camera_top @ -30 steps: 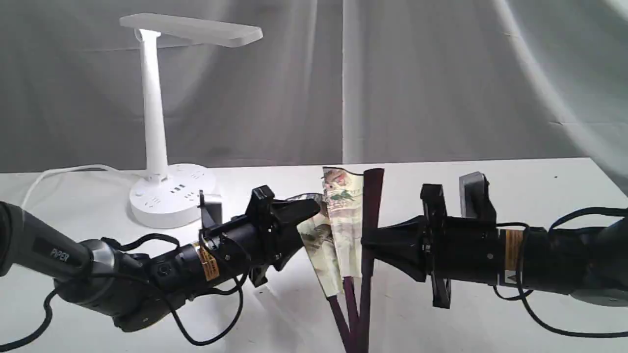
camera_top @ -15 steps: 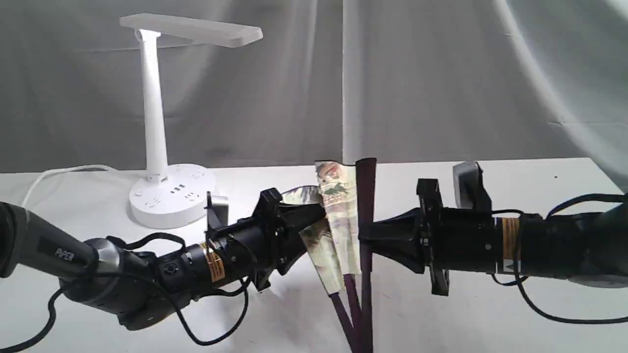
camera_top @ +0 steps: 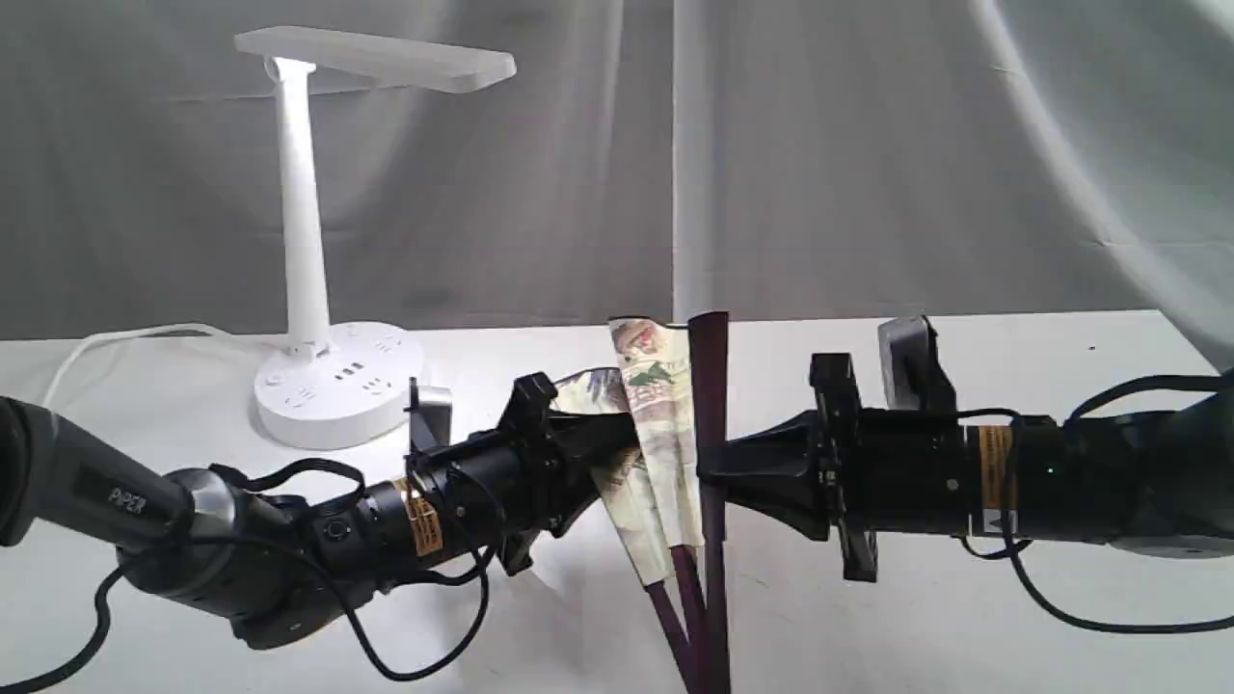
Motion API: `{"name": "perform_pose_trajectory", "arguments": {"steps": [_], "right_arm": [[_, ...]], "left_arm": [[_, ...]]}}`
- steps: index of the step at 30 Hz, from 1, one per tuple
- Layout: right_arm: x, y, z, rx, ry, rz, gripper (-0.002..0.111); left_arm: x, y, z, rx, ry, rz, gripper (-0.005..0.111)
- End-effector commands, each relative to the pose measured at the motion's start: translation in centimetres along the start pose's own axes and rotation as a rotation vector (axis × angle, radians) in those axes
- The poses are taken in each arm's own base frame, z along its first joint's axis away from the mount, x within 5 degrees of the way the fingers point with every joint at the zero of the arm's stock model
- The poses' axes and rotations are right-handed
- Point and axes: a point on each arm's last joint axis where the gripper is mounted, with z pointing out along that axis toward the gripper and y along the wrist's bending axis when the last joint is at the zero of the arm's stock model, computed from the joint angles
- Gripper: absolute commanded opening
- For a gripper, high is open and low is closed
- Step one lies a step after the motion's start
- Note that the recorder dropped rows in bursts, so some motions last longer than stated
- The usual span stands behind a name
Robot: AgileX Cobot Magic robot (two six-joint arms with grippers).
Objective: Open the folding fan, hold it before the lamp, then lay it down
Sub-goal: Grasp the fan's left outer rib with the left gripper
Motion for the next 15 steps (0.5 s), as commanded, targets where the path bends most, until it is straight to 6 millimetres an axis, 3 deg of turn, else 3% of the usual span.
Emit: {"name": "perform_pose_trajectory", "arguments": {"steps": [1,7,15], "right_arm": [[-0.02,0.80,0.07,-0.028,0.005,-0.019,0.000],[-0.02,0.79,0.06,-0.028,0.005,-0.021,0.000],[-0.02,0.79,0.06,-0.028,0.005,-0.021,0.000]], "left_arm": [[0.19,-0.03,0.15,-0.005,0.008,0.002,0.023],[0.22,-0.02,0.15,-0.006,0.012,0.005,0.000],[0.47,-0.22,0.15,0.013,0.041,-0.122,0.000]]}}
